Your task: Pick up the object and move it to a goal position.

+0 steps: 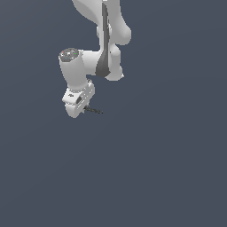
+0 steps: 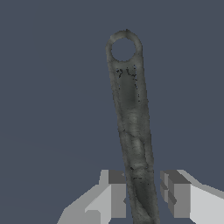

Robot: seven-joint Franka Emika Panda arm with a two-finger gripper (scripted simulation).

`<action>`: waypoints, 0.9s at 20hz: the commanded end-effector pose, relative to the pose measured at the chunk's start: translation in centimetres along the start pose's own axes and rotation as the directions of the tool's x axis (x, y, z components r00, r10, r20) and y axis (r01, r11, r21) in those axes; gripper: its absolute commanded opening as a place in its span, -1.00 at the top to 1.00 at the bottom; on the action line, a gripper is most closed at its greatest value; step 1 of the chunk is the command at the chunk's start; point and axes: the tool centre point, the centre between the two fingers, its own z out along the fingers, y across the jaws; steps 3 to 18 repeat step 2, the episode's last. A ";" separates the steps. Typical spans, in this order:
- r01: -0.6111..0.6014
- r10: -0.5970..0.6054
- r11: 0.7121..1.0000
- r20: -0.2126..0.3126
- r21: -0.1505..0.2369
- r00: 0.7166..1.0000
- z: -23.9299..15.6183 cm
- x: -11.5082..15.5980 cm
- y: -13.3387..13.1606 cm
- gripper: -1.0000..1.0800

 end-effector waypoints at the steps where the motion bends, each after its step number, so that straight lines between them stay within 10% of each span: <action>1: 0.001 -0.001 1.000 0.000 0.000 1.000 0.0 0.0 0.0 1.00; 18: 0.001 -0.001 1.000 0.000 0.000 1.000 0.0 0.0 0.0 1.00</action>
